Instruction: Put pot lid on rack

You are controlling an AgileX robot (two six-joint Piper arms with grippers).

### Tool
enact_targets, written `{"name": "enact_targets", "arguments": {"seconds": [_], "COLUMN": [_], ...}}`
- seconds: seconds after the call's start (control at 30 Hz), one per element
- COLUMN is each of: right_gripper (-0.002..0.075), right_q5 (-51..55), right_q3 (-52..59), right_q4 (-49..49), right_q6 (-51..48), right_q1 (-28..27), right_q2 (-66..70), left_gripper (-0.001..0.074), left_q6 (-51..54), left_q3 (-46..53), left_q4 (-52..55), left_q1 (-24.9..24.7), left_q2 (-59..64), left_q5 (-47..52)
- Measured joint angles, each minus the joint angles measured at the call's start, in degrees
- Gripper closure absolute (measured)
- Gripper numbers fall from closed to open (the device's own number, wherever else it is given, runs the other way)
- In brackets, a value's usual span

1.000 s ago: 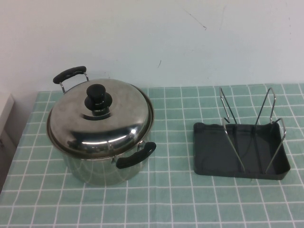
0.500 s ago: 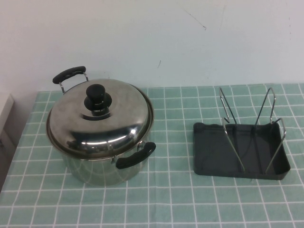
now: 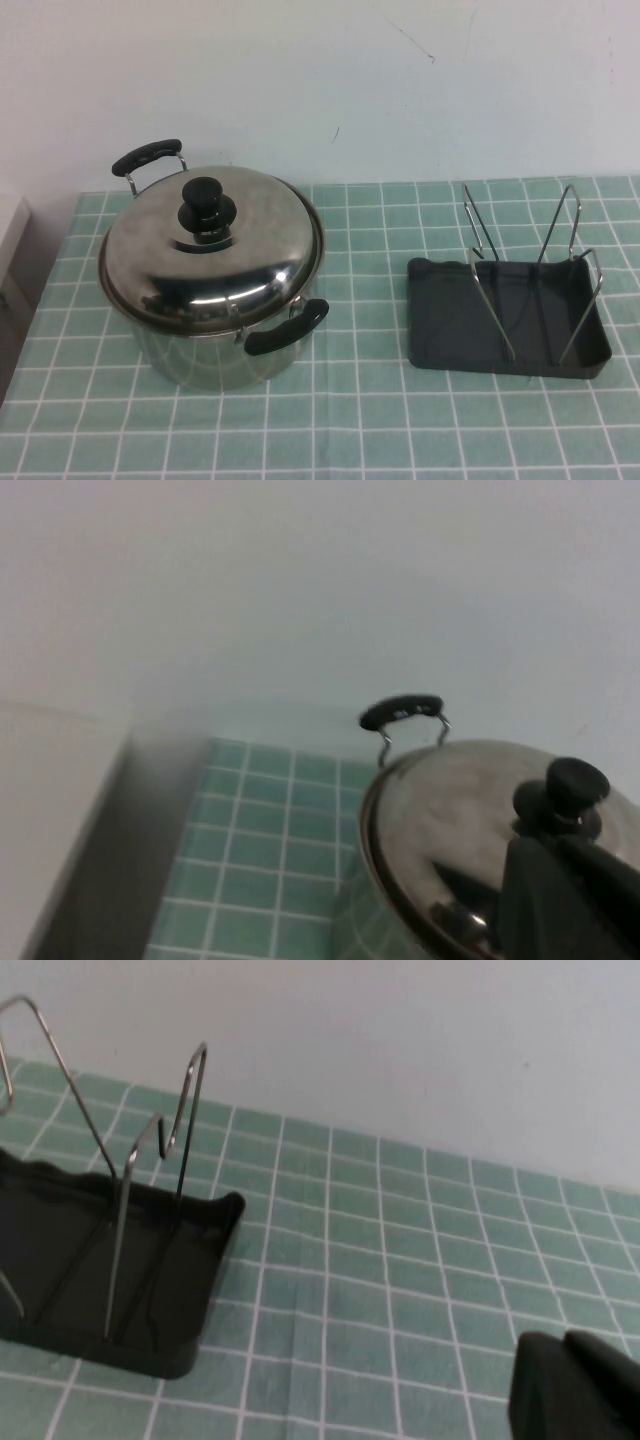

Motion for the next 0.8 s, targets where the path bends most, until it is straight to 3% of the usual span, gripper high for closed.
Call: {"name": "enact_targets", "arguments": {"seconds": [0.17,0.37,0.47,0.6,0.8], "right_gripper": [0.0727,0.0727,0.0727,0.0727,0.0728], "right_q5": [-1.5,-4.4,-5.5,-6.1,-6.3], "right_q3": [0.0,1.2,2.1,2.3,2.3], "right_q4": [0.3,0.8,1.1,1.3,1.3], "right_q6": [-1.3,-1.7,-1.7,-1.7,-1.8], "right_q1": [0.0,0.0,0.0,0.0,0.0], "right_q2": [2.2,2.4,2.4,2.4,2.4], "left_gripper": [0.0738,0.0738,0.0722,0.0584,0.0251], "left_q6": [25.1,72.9,90.5,101.7,112.4], "left_q3": [0.0,-1.0,-2.7,-6.0,-12.1], "left_q4": [-28.9,-74.9,-85.1,-88.5,-89.3], "left_q1": [0.0,-0.1,-0.7,-4.9,-12.4], "left_q2": [12.6,27.2,33.3,39.9,48.6], "left_q5": [-2.7,-6.7,-7.1,-8.2,-9.3]}}
